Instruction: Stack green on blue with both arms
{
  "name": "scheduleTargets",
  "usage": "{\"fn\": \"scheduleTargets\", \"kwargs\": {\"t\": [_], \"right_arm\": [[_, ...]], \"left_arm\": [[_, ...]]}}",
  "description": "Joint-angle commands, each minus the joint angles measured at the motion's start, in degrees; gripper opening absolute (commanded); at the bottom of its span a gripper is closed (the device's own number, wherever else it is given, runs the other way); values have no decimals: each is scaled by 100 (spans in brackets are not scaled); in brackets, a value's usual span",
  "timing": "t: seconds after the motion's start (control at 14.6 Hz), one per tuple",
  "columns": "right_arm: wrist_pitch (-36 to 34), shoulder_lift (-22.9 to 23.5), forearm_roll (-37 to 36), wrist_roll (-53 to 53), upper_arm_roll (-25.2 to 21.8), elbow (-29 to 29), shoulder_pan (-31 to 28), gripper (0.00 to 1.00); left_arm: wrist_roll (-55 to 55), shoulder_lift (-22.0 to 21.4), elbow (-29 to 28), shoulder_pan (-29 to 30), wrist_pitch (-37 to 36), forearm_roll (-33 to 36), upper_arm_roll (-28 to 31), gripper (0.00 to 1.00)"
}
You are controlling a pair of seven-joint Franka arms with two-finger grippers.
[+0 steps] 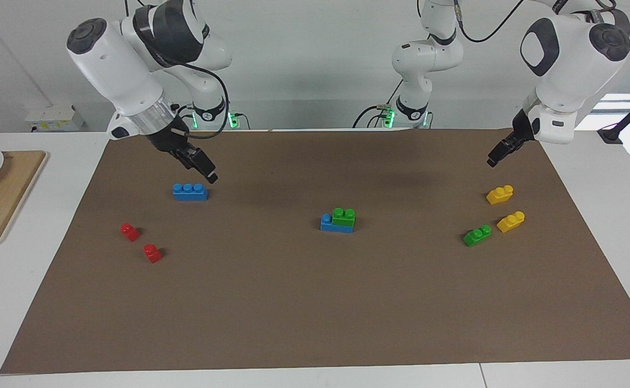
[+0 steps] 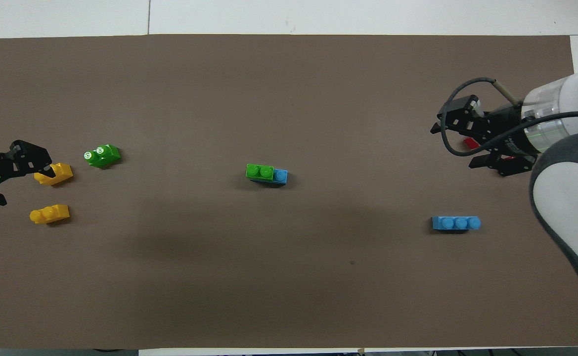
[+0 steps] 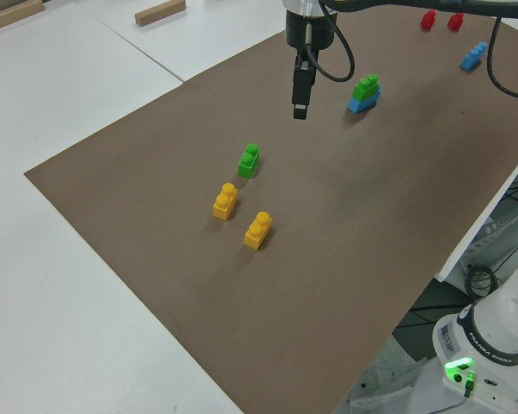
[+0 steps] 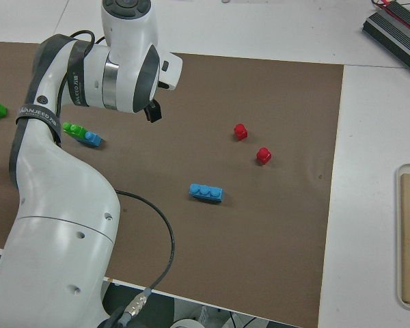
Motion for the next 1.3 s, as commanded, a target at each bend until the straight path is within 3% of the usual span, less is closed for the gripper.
{"fn": "scheduleTargets", "kwargs": {"t": [0.0, 0.27, 0.34, 0.48, 0.82, 1.1, 1.23], "right_arm": [[-506, -6, -433, -1455, 60, 365, -355, 100], [-1024, -147, -750, -2873, 51, 533, -698, 100], [-1139, -156, -838, -3006, 51, 585, -734, 100], [-1219, -147, -882, -3138, 51, 603, -874, 100], [-1219, -156, -1014, -3192, 51, 603, -901, 100], [-1219, -156, -1454, -3253, 77, 603, -892, 100], [-1210, -191, -1454, -3244, 77, 577, -884, 100]], "left_arm": [[93, -62, -266, -63, 344, 121, 16, 100], [224, -141, -249, -386, 513, 156, -11, 100], [747, -115, -206, -380, 513, 217, -19, 100], [1366, -54, -188, -406, 452, 209, -28, 100], [1499, 52, -65, -433, 311, 183, -37, 100], [1640, 446, 610, -380, -65, 183, -28, 100], [1675, 474, 656, -380, -146, 183, -19, 100]]}}
